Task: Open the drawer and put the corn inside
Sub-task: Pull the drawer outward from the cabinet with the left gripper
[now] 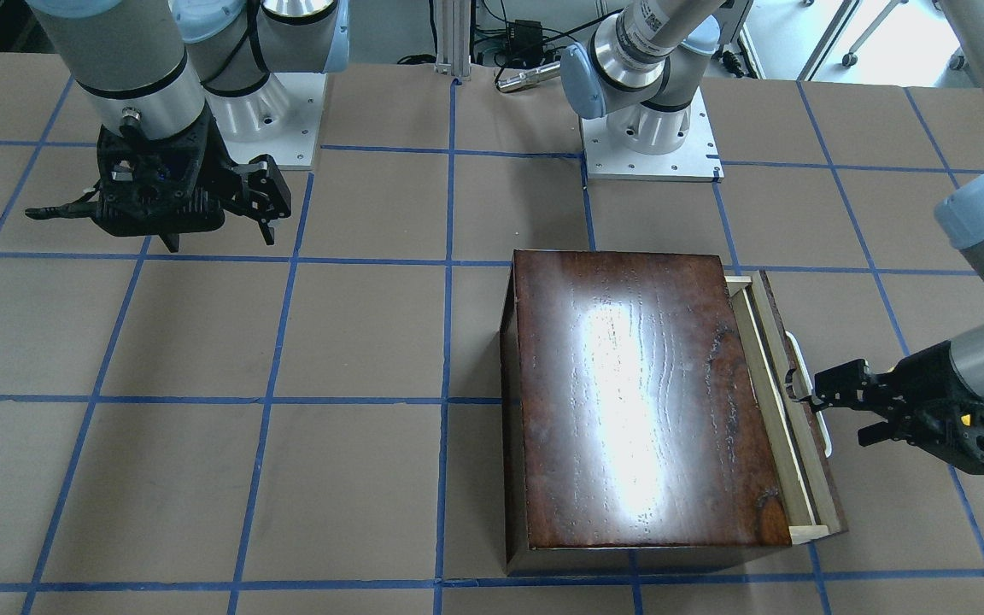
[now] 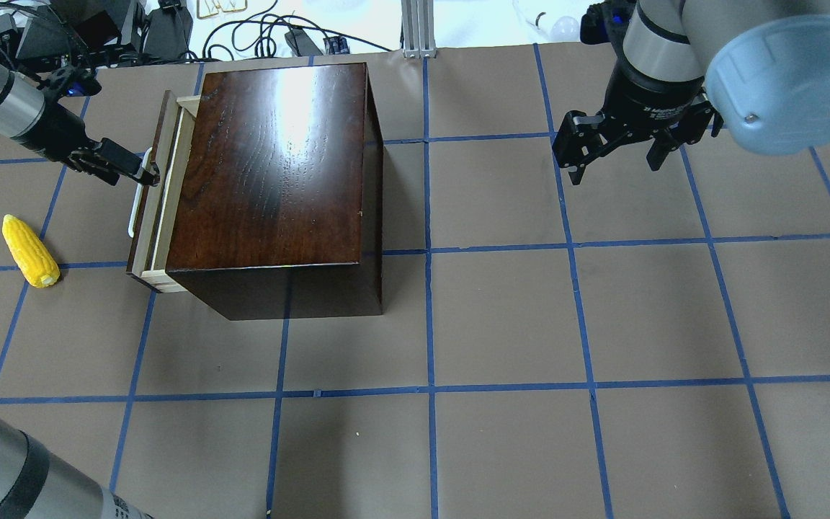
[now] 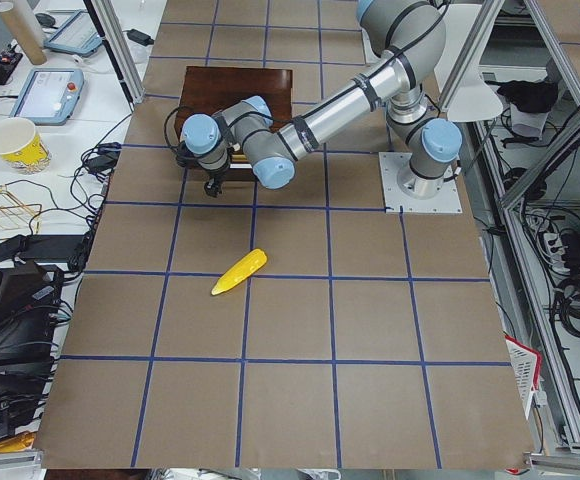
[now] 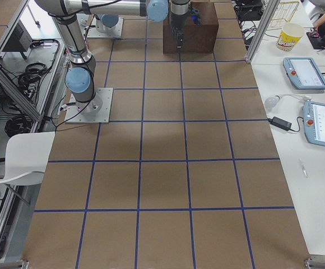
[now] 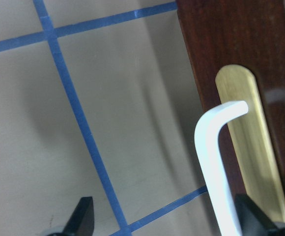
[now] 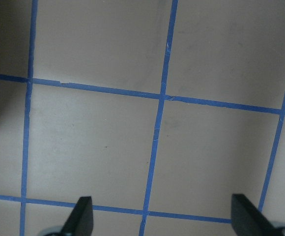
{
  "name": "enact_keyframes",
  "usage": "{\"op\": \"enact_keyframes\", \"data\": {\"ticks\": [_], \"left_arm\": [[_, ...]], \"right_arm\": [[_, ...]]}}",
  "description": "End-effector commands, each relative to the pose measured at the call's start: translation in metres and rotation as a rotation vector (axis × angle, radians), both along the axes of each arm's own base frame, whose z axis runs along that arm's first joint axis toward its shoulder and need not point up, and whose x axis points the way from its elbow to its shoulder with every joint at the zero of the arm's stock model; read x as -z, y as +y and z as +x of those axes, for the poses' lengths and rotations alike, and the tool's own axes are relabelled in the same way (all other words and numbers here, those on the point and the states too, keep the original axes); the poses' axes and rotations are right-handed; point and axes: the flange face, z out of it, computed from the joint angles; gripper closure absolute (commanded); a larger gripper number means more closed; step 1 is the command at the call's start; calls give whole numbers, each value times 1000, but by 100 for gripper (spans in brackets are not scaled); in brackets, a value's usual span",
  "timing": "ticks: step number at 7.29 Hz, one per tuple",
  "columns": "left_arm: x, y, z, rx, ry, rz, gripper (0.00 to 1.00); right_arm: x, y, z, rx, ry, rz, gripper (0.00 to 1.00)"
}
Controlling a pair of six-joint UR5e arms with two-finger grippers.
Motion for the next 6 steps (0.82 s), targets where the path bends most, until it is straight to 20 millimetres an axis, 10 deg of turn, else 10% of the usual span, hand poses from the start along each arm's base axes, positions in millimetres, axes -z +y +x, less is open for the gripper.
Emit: {"op": "enact_keyframes", "data": {"ticks": [1, 6], "left_arm": [[-1, 1, 5, -2, -4, -2, 0], [-6, -3, 13, 55, -62, -24, 0]], "right_arm": [[0, 0, 0, 0, 0, 0, 0], [0, 0, -1, 3, 0, 0, 0]]}}
